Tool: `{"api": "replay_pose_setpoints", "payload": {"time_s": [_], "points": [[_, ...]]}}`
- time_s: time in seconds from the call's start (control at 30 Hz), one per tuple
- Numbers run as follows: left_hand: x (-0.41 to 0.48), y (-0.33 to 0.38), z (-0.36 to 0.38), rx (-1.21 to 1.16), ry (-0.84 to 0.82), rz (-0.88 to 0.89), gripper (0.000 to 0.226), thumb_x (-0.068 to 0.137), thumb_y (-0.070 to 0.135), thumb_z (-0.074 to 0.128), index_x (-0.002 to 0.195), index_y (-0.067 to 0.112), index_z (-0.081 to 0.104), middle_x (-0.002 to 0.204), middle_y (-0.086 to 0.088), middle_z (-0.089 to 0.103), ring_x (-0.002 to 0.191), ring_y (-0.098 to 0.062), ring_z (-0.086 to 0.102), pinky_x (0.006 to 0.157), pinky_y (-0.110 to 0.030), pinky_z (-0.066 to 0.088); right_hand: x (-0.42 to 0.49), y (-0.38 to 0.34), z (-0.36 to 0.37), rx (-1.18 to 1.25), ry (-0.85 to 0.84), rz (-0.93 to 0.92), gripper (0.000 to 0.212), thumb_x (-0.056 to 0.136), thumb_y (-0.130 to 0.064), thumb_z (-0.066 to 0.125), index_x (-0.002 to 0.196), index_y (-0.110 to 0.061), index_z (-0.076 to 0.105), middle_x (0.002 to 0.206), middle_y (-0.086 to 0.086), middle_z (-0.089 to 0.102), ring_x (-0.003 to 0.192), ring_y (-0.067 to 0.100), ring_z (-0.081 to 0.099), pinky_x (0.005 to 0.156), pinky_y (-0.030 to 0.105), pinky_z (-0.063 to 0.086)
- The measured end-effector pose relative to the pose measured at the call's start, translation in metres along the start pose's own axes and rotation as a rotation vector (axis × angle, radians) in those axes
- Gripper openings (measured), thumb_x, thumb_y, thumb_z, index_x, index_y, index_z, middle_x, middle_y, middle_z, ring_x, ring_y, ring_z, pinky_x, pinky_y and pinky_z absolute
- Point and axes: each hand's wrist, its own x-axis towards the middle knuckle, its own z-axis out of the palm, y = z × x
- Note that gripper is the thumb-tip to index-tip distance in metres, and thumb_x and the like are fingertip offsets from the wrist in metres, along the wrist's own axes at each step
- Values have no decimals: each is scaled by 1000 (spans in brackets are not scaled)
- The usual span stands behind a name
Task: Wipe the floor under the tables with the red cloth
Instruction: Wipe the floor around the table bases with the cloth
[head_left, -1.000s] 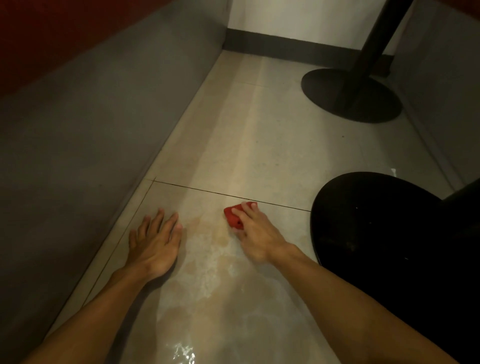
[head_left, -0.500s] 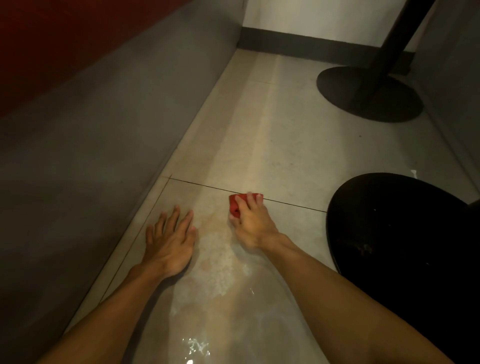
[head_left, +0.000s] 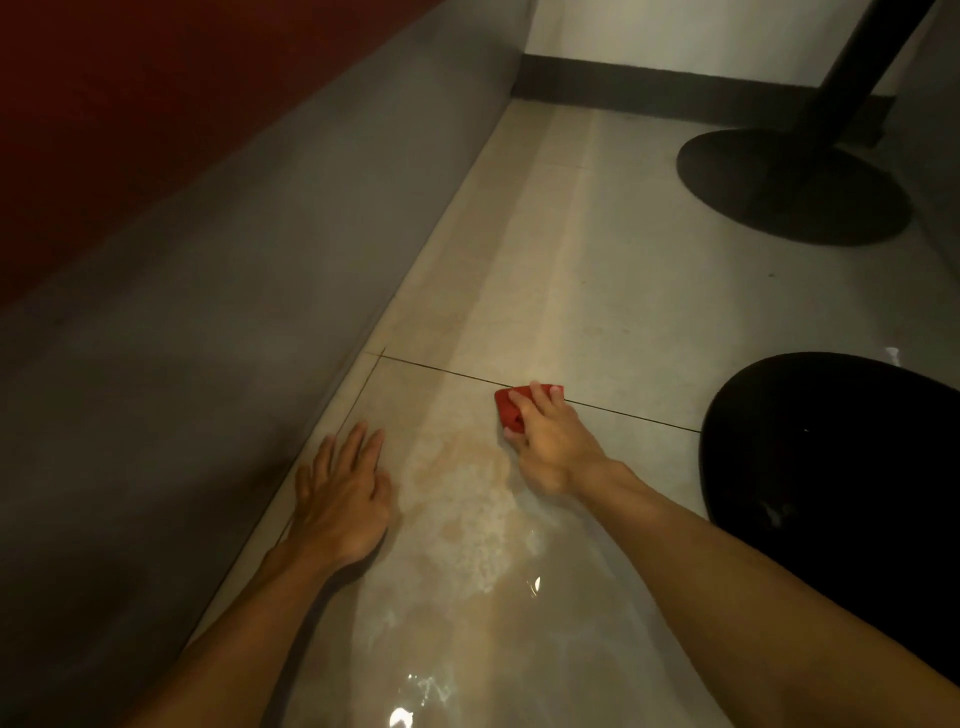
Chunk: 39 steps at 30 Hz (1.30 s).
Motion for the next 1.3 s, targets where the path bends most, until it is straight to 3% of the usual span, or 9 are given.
{"api": "replay_pose_setpoints", "payload": {"time_s": [0.2,0.43,0.53,0.7,0.87,1.03,1.3], "points": [[1,-2,3,-26,5,9,54,104,35,19,153,34,-2,162,9,-13,148,-19,-14,120,-45,-4,8,-44,20,12,-29,-123,59,101,-41,38,153,-19,21,163,12,7,149,36,-2,121,42,6],[-1,-7,5,-29,29,25,53,104,35,16,152,37,-5,160,12,-16,147,-16,-16,120,-43,-6,-19,-12,17,-56,-75,-325,55,102,-36,39,153,-30,19,164,-3,3,150,18,-5,121,39,-1],[-1,-5,3,-37,0,19,53,104,35,15,153,37,-6,160,13,-17,147,-16,-18,120,-44,-7,-12,-6,12,-49,-67,-283,55,102,-38,37,153,-29,19,164,-3,3,150,17,-5,122,40,0],[0,-3,2,-38,-23,5,52,104,37,15,153,37,-4,160,14,-17,147,-16,-17,119,-43,-7,8,-43,23,-11,-18,-149,59,102,-43,33,154,-23,15,164,7,0,150,29,-8,122,40,0],[0,-7,0,-46,-13,30,52,104,35,15,152,39,-3,161,14,-14,148,-15,-14,120,-41,-6,0,-74,34,-48,-73,-280,59,103,-44,31,155,-25,13,164,5,-2,149,27,-11,121,40,-4],[-1,-7,3,-44,-1,32,52,104,35,15,152,39,-3,161,14,-14,148,-15,-15,120,-43,-4,-8,-46,26,-109,-124,-430,54,102,-40,35,153,-30,18,164,-2,5,150,19,-6,122,43,-4],[2,-3,3,-57,-14,11,51,104,37,14,152,39,-2,161,14,-14,148,-15,-15,120,-42,-7,0,-40,23,-20,-68,-281,54,102,-36,39,153,-29,20,164,-2,4,150,21,-7,121,42,-4]]}}
